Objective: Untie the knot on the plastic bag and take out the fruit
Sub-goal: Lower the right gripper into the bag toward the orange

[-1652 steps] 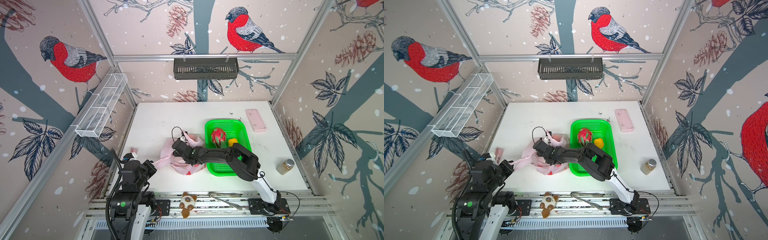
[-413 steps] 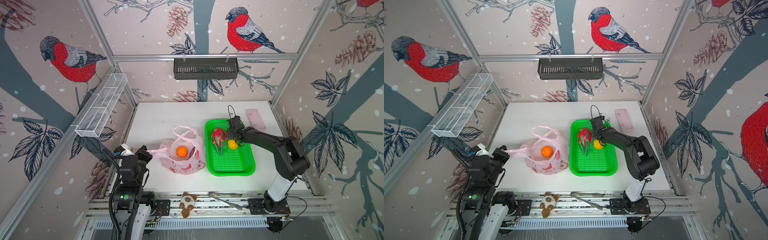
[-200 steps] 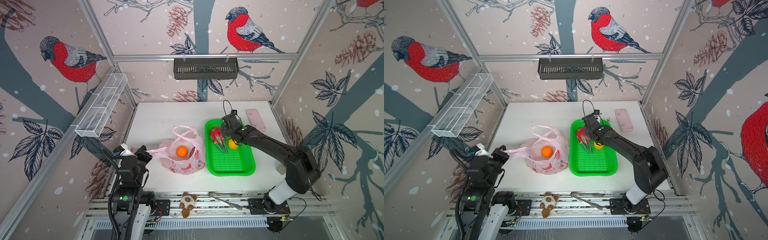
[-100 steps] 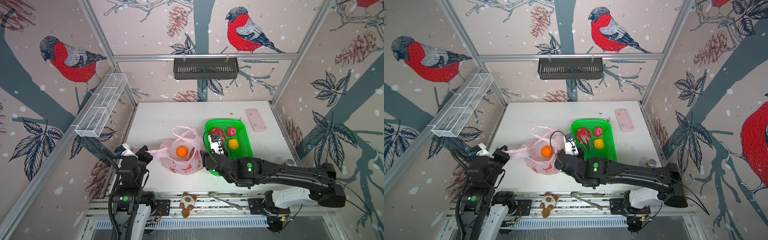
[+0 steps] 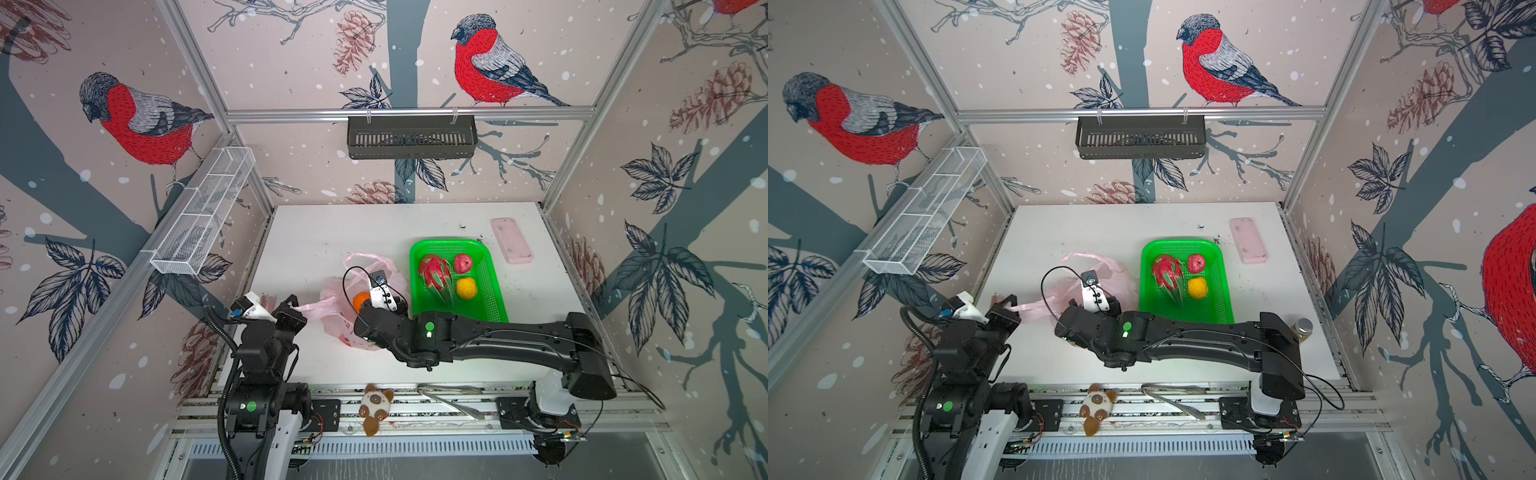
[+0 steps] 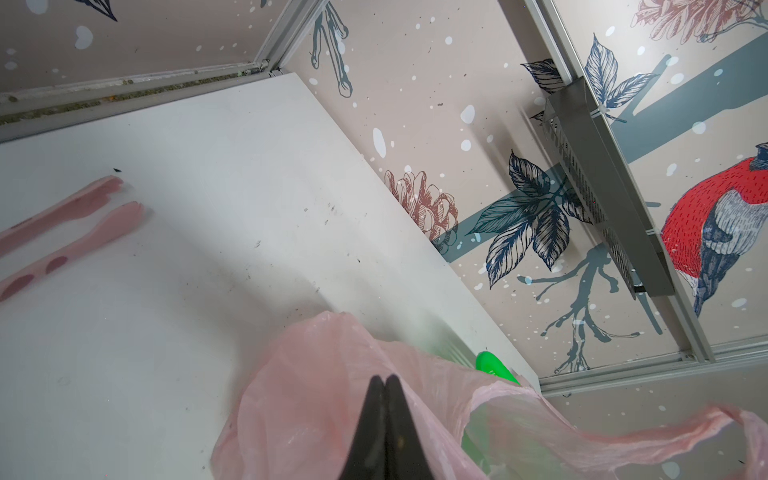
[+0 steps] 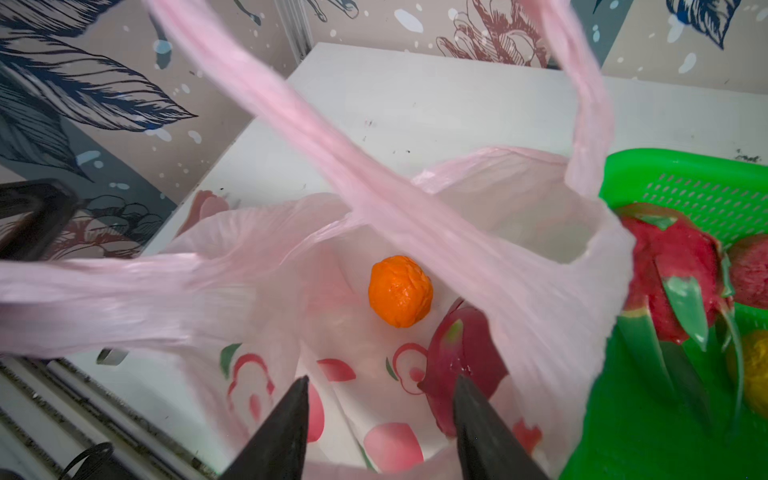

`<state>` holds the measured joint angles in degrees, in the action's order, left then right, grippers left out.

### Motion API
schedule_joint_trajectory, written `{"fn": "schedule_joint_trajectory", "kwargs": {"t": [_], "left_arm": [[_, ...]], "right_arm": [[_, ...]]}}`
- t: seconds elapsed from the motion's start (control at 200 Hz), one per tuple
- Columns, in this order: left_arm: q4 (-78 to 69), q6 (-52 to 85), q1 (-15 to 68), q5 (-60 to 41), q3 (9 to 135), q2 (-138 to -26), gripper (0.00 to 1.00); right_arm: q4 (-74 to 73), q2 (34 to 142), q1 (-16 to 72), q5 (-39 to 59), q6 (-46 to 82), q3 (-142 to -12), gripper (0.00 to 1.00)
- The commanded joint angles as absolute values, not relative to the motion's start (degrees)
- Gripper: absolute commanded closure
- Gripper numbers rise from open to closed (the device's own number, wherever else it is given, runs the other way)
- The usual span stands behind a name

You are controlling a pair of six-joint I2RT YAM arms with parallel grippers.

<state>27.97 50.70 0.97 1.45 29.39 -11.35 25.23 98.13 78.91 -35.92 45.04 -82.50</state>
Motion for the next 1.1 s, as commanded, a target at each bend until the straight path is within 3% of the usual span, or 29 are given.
{"fn": "schedule_joint_trajectory", "kwargs": {"t": [0.0,0.31,0.56,0.796,1.096], "left_arm": [[29.4,51.9,1.0,1.1,28.7,-10.5,1.00],[32.1,53.5,1.0,1.0,26.0,-8.3,1.00],[36.6,55.5,1.2,-1.3,26.9,-6.2,1.00],[46.2,55.1,1.5,-2.7,29.6,-5.4,1.00],[51.9,56.1,1.5,1.5,29.6,-6.7,1.00]], "right_arm": [[20.7,99.4,76.9,-28.7,47.2,-79.7,0.46],[18.7,103.5,73.9,-23.7,52.3,-73.8,0.51],[19.0,106.4,72.1,-24.3,52.1,-77.9,0.51],[20.4,112.2,69.4,-23.2,48.5,-85.4,0.46],[15.6,115.1,65.4,-18.1,39.5,-85.6,0.37]]}}
